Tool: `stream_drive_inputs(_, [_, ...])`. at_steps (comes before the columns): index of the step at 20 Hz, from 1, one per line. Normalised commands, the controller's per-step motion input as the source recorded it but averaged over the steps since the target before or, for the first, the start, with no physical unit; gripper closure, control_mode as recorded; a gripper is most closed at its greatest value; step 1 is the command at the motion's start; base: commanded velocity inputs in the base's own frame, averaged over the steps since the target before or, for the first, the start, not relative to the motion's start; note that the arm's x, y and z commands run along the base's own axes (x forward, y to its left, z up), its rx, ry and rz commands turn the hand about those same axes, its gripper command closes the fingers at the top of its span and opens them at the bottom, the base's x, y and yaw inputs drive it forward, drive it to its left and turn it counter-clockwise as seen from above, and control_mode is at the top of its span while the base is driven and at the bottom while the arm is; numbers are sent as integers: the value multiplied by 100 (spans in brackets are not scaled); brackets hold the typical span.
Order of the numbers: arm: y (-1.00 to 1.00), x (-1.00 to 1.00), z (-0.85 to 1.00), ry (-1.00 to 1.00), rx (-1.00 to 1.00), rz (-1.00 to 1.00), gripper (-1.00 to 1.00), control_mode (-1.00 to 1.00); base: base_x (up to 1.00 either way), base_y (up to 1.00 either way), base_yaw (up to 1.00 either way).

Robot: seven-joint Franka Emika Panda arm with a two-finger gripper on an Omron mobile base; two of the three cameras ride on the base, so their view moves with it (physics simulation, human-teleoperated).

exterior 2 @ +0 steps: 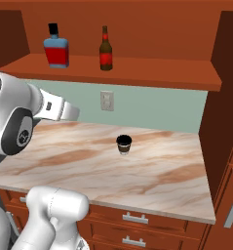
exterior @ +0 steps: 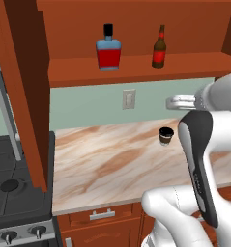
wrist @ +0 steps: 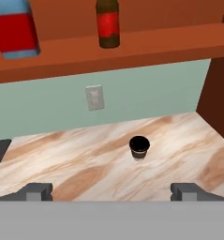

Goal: Sort all alcoholic drinks to one cabinet, and non-alcoholic drinks to the other.

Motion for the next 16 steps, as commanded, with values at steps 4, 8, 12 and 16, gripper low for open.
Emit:
stream_drive_inputs(4, [-2, 0, -26, 10, 0, 0, -100, -100, 0, 0, 0])
stream_drive_inputs(8, [-7, 0, -27, 10, 0, 0, -100, -100, 0, 0, 0])
stream_drive_inputs(12, [-18, 1, -34, 9, -2, 0, -100, -100, 0, 0, 0])
stream_drive_inputs(16, [-26, 2, -39, 7, -9, -1, -100, -100, 0, 0, 0])
